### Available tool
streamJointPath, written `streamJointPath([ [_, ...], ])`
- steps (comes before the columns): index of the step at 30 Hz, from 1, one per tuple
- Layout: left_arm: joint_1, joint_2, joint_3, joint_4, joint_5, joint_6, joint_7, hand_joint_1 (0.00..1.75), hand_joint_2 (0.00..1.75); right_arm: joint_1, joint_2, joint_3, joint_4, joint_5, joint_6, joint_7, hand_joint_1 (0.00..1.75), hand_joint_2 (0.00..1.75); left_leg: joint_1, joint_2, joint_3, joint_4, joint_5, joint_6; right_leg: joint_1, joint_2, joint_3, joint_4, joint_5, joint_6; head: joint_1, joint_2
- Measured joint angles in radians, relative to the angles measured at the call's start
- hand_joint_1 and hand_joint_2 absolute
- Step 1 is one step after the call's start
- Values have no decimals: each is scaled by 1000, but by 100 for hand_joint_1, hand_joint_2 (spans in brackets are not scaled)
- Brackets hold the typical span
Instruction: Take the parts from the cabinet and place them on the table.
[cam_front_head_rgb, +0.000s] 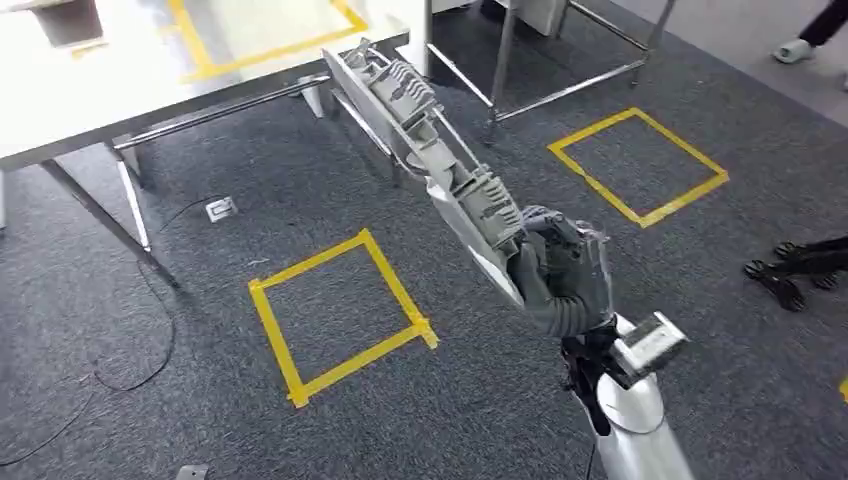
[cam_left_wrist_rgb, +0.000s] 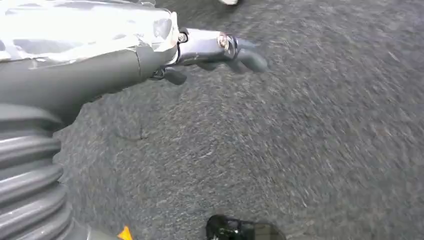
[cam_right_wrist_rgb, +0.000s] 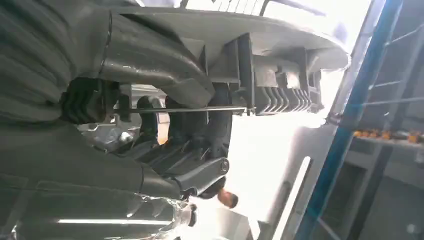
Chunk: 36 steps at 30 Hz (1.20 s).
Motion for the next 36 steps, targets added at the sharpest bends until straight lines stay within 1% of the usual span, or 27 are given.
streamJointPath([
  [2, -5, 3, -6, 8, 5, 7, -3, 0, 175, 2, -2, -1, 0, 0, 0, 0, 175, 175, 0, -34, 0, 1, 0, 0, -2, 24, -88, 171, -57, -7, 6, 0],
  [3, -5, 4, -7, 13, 8, 12, -4, 0, 175, 4, -2, -1, 0, 0, 0, 0, 175, 175, 0, -51, 1, 1, -1, 1, -3, 26, -117, 215, -61, -1, 5, 0],
  [4, -4, 5, -8, 18, 9, 14, -5, 0, 175, 7, -3, 0, 0, 0, 0, 0, 175, 175, 0, -68, 2, 1, -2, 0, -3, 27, -119, 199, -44, 8, 5, 0],
  [5, -4, 5, -8, 23, 10, 16, -6, 0, 175, 7, -3, -1, 0, 0, 0, 0, 175, 175, 0, -86, 4, 2, -2, -1, -3, 29, -98, 140, -12, 19, 6, 0],
  [6, -4, 5, -10, 26, 12, 18, -7, 0, 175, 6, -3, -1, 0, 0, 0, 0, 175, 175, 0, -104, 5, 6, -5, -4, -4, 39, -58, 40, 34, 30, 6, 0],
  [7, -5, 5, -11, 29, 17, 21, -8, 0, 175, 5, -3, -1, 0, 0, 0, 0, 175, 175, 0, -118, 4, 10, -8, -8, -7, 66, -23, -49, 72, 35, 6, 0],
  [8, -5, 6, -12, 33, 21, 24, -10, 0, 175, 5, -3, -2, 0, 0, 1, 1, 175, 175, -3, -131, -1, 17, -12, -13, -10, 110, 0, -112, 91, 32, 6, 0],
  [9, -7, 8, -13, 37, 26, 28, -10, 0, 175, 7, -3, -2, -1, -1, 3, 0, 175, 175, -6, -146, -6, 28, -21, -19, -11, 113, 9, -120, 105, 16, 2, 0],
  [12, 1, 14, -13, 49, 47, 38, -12, 0, 175, 3, 2, 1, 1, 0, 17, 2, 175, 175, 0, -172, -16, 27, -22, -30, -5, 83, 11, -118, 102, 0, 4, 0],
  [13, 7, 17, -14, 51, 55, 42, -12, 0, 175, 0, 6, 1, 3, -2, 20, 2, 175, 175, 2, -159, -19, 37, -30, -35, -19, 71, 16, -122, 104, -5, 5, 0],
  [14, 8, 14, -15, 53, 59, 44, -12, 0, 175, -2, 7, 1, 6, -2, 21, 2, 175, 175, -5, -99, -32, 66, -49, -44, -16, 62, 20, -123, 99, -14, 0, 0],
  [15, 7, 16, -16, 54, 63, 47, -12, 0, 175, -2, 9, 1, 6, -4, 23, 1, 175, 175, -1, -53, -65, 136, -86, -52, -13, 50, 25, -123, 95, -19, -7, 0],
  [17, 7, 19, -17, 58, 64, 49, -12, 0, 175, -6, 9, 1, 10, -4, 25, 0, 175, 175, 10, -26, -144, 289, -145, -61, -8, 27, 30, -122, 89, -26, -6, 0],
  [18, 8, 19, -20, 61, 67, 49, -12, 0, 175, -7, 9, 1, 14, -5, 26, 1, 175, 175, 14, -23, -175, 339, -156, -65, -8, 16, 32, -122, 86, -26, -7, 0],
  [19, 9, 20, -21, 64, 69, 49, -12, 0, 175, -6, 9, 1, 16, -5, 29, 1, 175, 175, 17, -20, -183, 341, -142, -67, -8, 5, 34, -122, 83, -26, -7, 0],
  [20, 10, 21, -22, 66, 70, 49, -12, 0, 175, -6, 9, 2, 18, -5, 32, 1, 175, 175, 19, -17, -163, 290, -105, -67, -8, -7, 39, -122, 79, -24, -7, 0],
  [22, 10, 24, -24, 69, 71, 50, -13, 0, 175, -7, 11, 3, 18, -7, 34, 2, 175, 175, 18, 5, -72, 111, -15, -60, -7, -28, 52, -123, 69, -18, -7, 0],
  [23, 10, 26, -26, 69, 72, 50, -13, 0, 175, -8, 13, 3, 18, -8, 34, 2, 175, 175, 13, 42, -36, 43, 2, -55, -5, -37, 59, -123, 64, -15, -7, 0],
  [24, 8, 29, -29, 71, 72, 51, -13, 0, 175, -11, 14, 3, 18, -10, 34, 2, 175, 175, 1, 56, -30, 35, -10, -49, 7, -45, 59, -123, 61, -9, -6, 0],
  [27, 9, 34, -35, 75, 72, 51, -14, 0, 175, -16, 18, 3, 18, -14, 34, 3, 175, 175, -4, 23, -38, 36, -13, -33, 2, -74, 65, -129, 57, 4, -6, 0],
  [28, 10, 34, -36, 75, 72, 52, -14, 0, 175, -17, 21, 4, 18, -14, 34, 3, 175, 175, -3, 12, -26, 23, -8, -25, 6, -82, 72, -132, 54, 10, -7, 0],
  [29, 12, 33, -37, 76, 72, 52, -14, 0, 175, -17, 22, 3, 16, -14, 34, 5, 175, 175, 8, -3, -10, 6, 0, -18, -1, -50, 67, -118, 42, 13, -3, 0],
  [30, 10, 32, -37, 76, 72, 51, -14, 0, 175, -17, 22, 2, 16, -15, 34, 3, 175, 175, 10, -12, -7, 5, 2, -13, -3, -8, 42, -67, 16, 5, -2, 0],
  [31, 6, 33, -38, 76, 72, 51, -15, 0, 175, -17, 19, 1, 16, -15, 34, 3, 175, 175, 11, -26, -8, 5, 2, -11, -4, 14, -1, 20, -16, -2, 5, 0],
  [33, 5, 33, -39, 77, 72, 51, -15, 0, 175, -14, 16, 1, 16, -16, 34, 4, 175, 175, 8, -54, -8, 6, 0, -8, -4, 25, -83, 167, -62, -4, 6, 0],
  [34, 6, 33, -39, 77, 72, 51, -15, 0, 175, -10, 15, 1, 16, -16, 34, 5, 175, 175, 8, -68, -7, 7, 0, -8, -4, 26, -103, 191, -60, 2, 6, 0],
  [36, 8, 33, -39, 80, 72, 51, -15, 0, 175, -5, 14, 1, 16, -16, 35, 7, 175, 175, 8, -101, -4, 8, -3, -12, -7, 30, -66, 86, 1, 24, 6, 0],
])
